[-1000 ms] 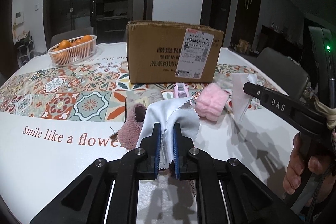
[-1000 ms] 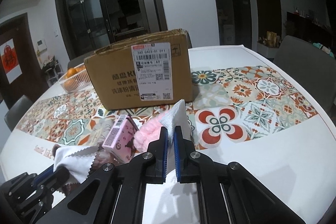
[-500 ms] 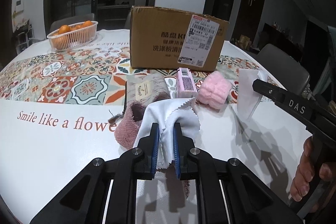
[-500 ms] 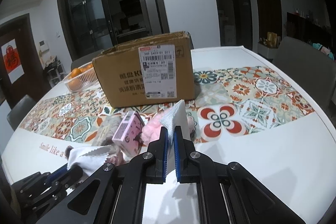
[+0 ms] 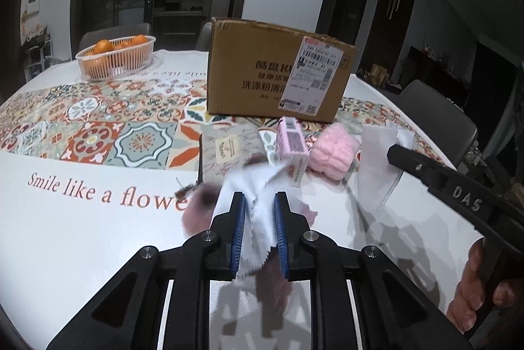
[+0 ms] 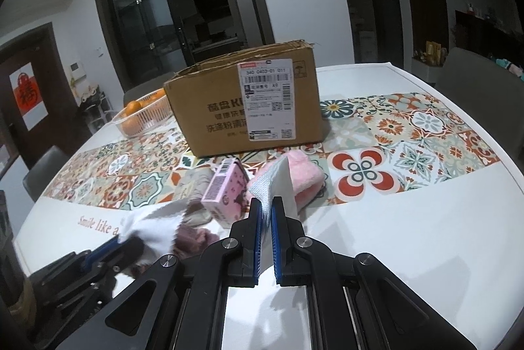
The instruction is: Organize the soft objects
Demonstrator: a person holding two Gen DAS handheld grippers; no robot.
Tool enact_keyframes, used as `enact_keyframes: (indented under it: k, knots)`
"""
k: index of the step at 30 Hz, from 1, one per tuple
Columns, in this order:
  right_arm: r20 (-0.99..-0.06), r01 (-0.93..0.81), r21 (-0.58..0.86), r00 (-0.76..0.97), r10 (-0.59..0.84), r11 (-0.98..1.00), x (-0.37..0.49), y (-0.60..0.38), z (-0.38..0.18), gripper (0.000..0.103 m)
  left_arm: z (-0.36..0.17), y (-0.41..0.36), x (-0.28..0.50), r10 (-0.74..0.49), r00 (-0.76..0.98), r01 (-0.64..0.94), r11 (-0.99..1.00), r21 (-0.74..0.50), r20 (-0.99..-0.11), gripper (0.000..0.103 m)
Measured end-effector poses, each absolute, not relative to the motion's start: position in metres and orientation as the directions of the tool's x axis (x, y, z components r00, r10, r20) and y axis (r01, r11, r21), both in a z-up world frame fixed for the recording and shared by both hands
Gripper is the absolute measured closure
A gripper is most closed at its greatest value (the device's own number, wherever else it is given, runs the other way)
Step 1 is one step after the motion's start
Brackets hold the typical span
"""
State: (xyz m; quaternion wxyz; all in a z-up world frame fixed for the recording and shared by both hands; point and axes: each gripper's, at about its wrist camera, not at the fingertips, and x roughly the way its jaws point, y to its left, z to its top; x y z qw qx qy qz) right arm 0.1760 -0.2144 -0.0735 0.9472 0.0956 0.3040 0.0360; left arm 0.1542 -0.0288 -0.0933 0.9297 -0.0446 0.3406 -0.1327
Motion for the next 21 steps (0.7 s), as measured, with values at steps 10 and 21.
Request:
enact_keyframes:
  k: [10, 21]
  knots:
    - [-0.593, -0.027, 0.203, 0.792, 0.145, 0.979, 0.174, -0.206, -0.081, 0.096, -0.105, -0.026, 0.154, -0.263, 0.715, 0.208, 0.965, -0.162, -0.648, 0.064]
    - [-0.611, -0.031, 0.204, 0.777, 0.152, 0.978, 0.175, -0.203, -0.087, 0.096, -0.122, -0.029, 0.155, -0.198, 0.697, 0.188, 0.978, -0.091, -0.689, 0.084]
